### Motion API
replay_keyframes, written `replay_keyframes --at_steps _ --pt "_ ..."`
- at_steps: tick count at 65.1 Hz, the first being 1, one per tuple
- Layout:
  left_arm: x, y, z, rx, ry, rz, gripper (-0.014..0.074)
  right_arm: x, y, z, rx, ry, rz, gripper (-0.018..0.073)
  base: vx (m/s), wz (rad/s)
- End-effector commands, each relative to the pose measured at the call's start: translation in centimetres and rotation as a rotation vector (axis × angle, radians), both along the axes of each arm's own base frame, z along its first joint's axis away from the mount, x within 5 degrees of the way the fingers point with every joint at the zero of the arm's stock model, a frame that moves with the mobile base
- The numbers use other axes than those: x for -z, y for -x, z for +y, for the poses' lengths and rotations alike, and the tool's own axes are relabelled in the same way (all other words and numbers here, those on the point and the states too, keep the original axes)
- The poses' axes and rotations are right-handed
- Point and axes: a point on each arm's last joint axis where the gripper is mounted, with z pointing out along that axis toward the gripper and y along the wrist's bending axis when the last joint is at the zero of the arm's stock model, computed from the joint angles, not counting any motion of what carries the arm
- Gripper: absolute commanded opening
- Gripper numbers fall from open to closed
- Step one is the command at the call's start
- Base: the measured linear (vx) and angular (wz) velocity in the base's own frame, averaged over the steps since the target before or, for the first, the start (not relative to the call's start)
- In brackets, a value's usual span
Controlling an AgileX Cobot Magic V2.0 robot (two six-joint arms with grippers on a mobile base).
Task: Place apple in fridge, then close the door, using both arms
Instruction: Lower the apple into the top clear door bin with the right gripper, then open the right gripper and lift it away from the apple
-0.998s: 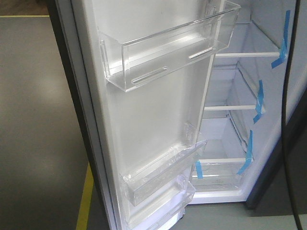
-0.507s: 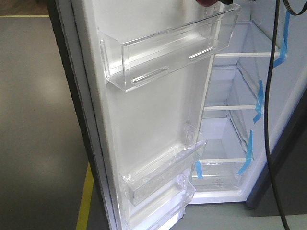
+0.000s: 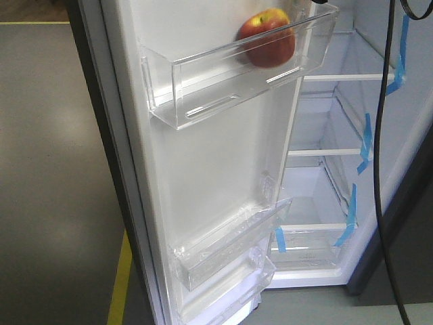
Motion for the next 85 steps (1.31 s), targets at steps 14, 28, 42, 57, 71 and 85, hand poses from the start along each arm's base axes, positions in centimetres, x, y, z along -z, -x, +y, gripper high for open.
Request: replay_keyframes --at_steps 14,28,42,57,71,85 --pt "0.3 -0.1 -0.1 0.012 0.003 -0.057 -0.0008 -4.4 2.6 -0.3 0.045 -0.082 -0.143 0.0495 0.00 0.00" --pt "0.3 -0.1 -0.1 0.012 0.003 -0.057 -0.0008 -7.4 7.1 -0.1 -0.007 -0.029 -0.215 0.0140 0.00 0.00" --pt "0.3 -0.1 -0.1 0.012 0.003 -0.057 -0.0008 -10.0 13.3 -0.1 -0.054 0.098 -0.278 -0.0006 0.00 0.00" --pt "0.3 -0.1 -0.1 0.012 0.003 -0.057 -0.0008 -12.0 19.5 -0.1 -0.093 0.161 -0.332 -0.0005 0.00 0.00" --pt "0.3 -0.1 -0.1 0.012 0.003 -0.057 -0.0008 -12.2 23.2 -0.2 -0.081 0.166 -0.335 -0.0005 0.00 0.00" --pt "0.3 -0.1 -0.1 0.012 0.003 -0.057 -0.0008 -6.6 24.0 -1.0 0.051 0.162 -0.235 -0.0005 0.00 0.00"
